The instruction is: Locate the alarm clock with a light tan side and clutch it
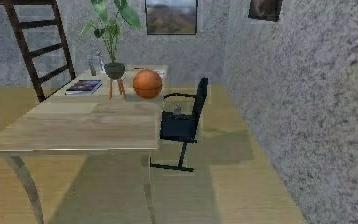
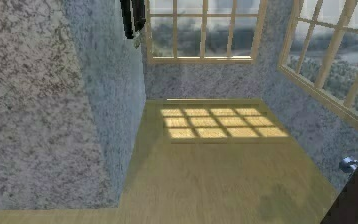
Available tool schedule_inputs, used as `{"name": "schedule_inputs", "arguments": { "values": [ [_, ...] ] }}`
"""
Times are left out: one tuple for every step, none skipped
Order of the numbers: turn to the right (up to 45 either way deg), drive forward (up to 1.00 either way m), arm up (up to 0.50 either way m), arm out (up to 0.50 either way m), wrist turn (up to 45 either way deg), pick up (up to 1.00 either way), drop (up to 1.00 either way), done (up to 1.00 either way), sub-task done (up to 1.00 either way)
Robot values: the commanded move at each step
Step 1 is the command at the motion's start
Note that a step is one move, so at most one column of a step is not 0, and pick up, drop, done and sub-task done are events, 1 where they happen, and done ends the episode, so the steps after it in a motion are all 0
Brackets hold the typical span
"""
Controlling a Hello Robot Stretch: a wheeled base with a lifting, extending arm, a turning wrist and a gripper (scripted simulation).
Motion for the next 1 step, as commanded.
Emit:
{"name": "schedule_inputs", "arguments": {
  "values": [
    [0.0, 0.05, 0.0, 0.0, 0.0, 0.0, 0.0, 0.0, 0.0]
  ]
}}
